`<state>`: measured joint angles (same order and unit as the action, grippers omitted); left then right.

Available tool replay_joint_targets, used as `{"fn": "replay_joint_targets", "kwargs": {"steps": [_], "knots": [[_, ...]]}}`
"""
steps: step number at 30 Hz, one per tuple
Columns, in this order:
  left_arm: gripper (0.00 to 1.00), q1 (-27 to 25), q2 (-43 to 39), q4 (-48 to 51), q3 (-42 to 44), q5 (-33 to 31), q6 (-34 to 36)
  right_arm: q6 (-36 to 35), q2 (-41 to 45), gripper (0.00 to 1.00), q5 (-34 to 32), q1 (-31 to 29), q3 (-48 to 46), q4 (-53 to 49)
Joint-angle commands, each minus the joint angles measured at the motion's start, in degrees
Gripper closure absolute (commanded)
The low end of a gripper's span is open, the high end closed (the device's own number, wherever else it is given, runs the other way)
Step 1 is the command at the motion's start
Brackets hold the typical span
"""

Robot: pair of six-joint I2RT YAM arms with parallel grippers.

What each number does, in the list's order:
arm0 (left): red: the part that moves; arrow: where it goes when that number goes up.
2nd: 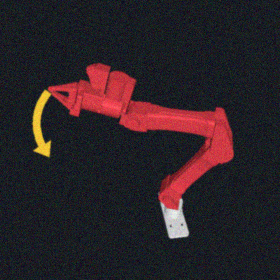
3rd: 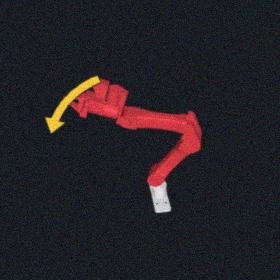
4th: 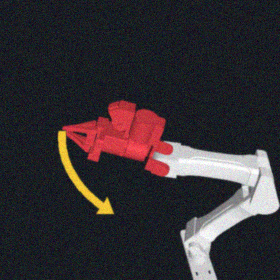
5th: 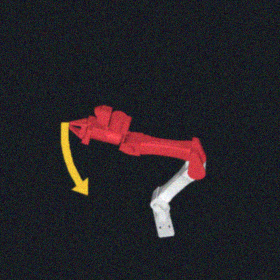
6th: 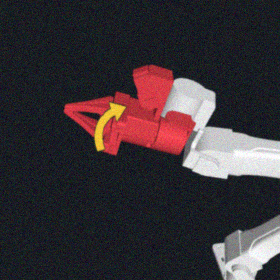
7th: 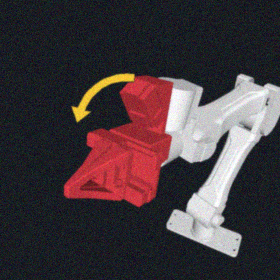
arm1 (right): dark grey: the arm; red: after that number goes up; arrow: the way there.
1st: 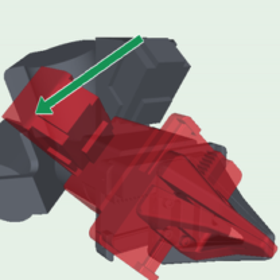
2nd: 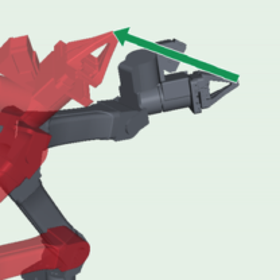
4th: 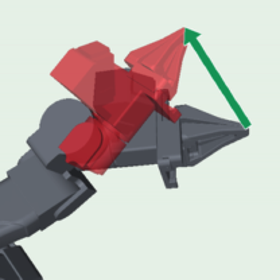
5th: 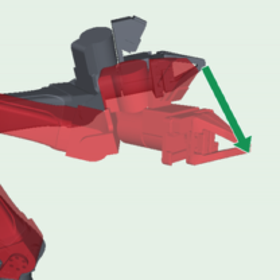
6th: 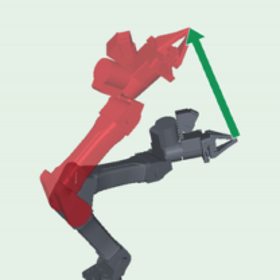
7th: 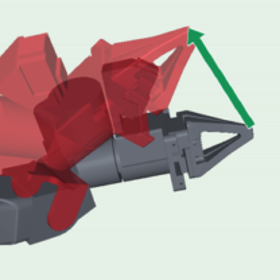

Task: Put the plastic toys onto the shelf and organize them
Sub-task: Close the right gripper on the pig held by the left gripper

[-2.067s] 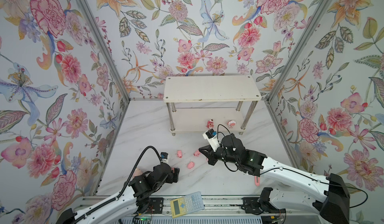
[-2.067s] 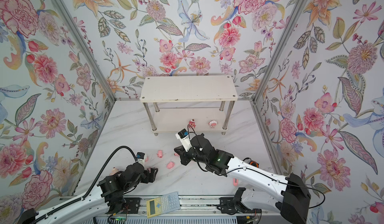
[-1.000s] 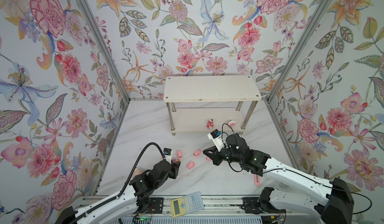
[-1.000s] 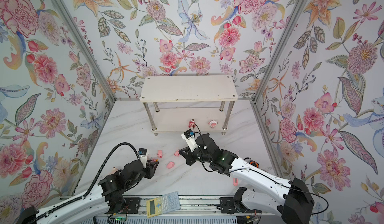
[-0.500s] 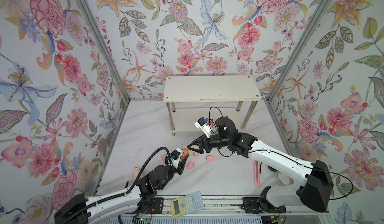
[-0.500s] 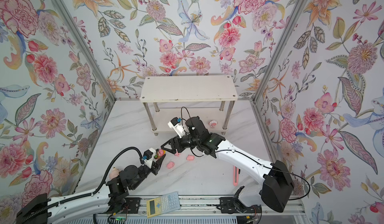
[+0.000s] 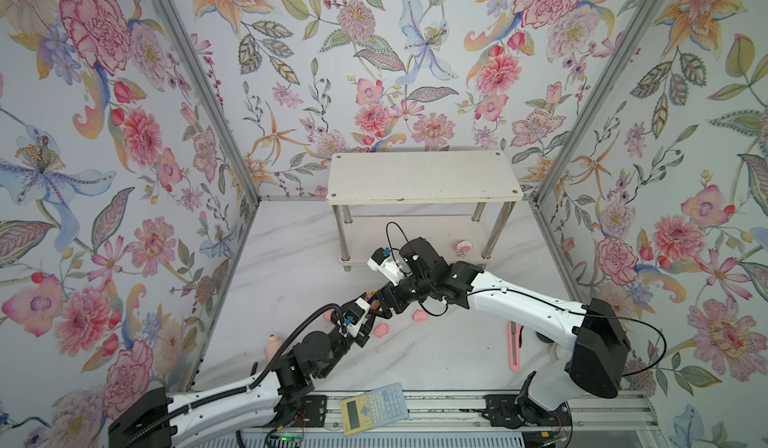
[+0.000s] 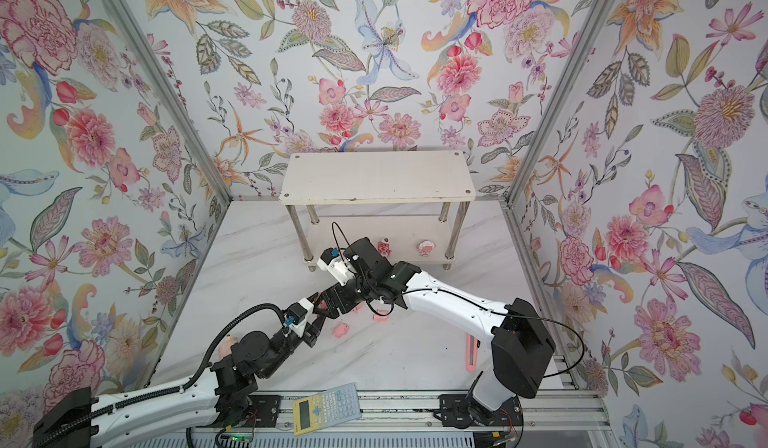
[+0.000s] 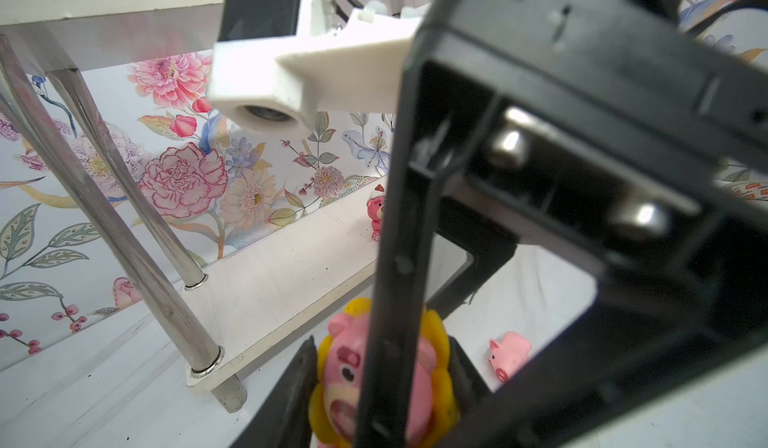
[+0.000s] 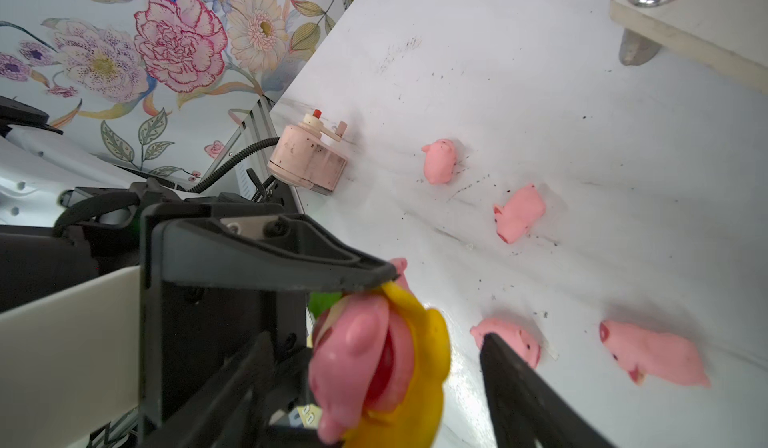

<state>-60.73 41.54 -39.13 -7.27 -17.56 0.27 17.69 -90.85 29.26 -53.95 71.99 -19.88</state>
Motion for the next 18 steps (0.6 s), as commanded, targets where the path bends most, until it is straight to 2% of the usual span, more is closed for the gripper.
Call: {"fn": "replay_joint_targets", "kwargs": {"steps": [1,4,6,8,10,12,13,15,17,18], "knots": [[0.82,-0.65,-0.54,-1.83,-2.04,1.2,0.96,-2.07,-1.49,0.23,-1.45,-0.78,2.7,-1.68],[0.83,-0.68,-0.34,-1.69,-2.22,1.87,1.13,-2.4,-2.75,0.33,-2.34,-0.88,3.92,-2.25],[0.82,-0.62,-0.32,-1.55,-2.32,2.1,1.22,-2.49,-3.22,0.44,-3.01,-0.94,4.2,-2.53],[0.82,-0.62,-0.32,-1.49,-2.36,1.79,1.38,-2.4,-3.58,0.64,-3.49,-1.03,4.36,-3.03],[0.82,-0.62,-0.39,-1.56,-2.47,1.4,1.57,-2.48,-3.81,0.76,-3.89,-1.29,4.52,-3.49],[0.8,-0.63,-0.32,-1.73,-2.49,0.97,1.84,-2.55,-3.83,0.84,-4.44,-1.5,4.44,-3.59],[0.74,-0.62,-0.32,-1.89,-2.49,0.59,1.93,-2.73,-3.81,0.88,-4.62,-1.57,4.57,-3.59],[0.56,-0.62,-0.16,-2.29,-2.5,-0.03,2.06,-3.3,-3.81,0.94,-4.82,-1.59,4.82,-3.76],[0.31,-0.6,-0.21,-3.17,-2.39,-0.95,2.03,-4.36,-4.08,0.97,-4.91,-1.59,5.37,-4.08],[0.23,-0.56,-0.23,-3.67,-2.23,-1.42,2.06,-5.23,-4.31,0.98,-5.08,-1.59,5.74,-4.39]]}}
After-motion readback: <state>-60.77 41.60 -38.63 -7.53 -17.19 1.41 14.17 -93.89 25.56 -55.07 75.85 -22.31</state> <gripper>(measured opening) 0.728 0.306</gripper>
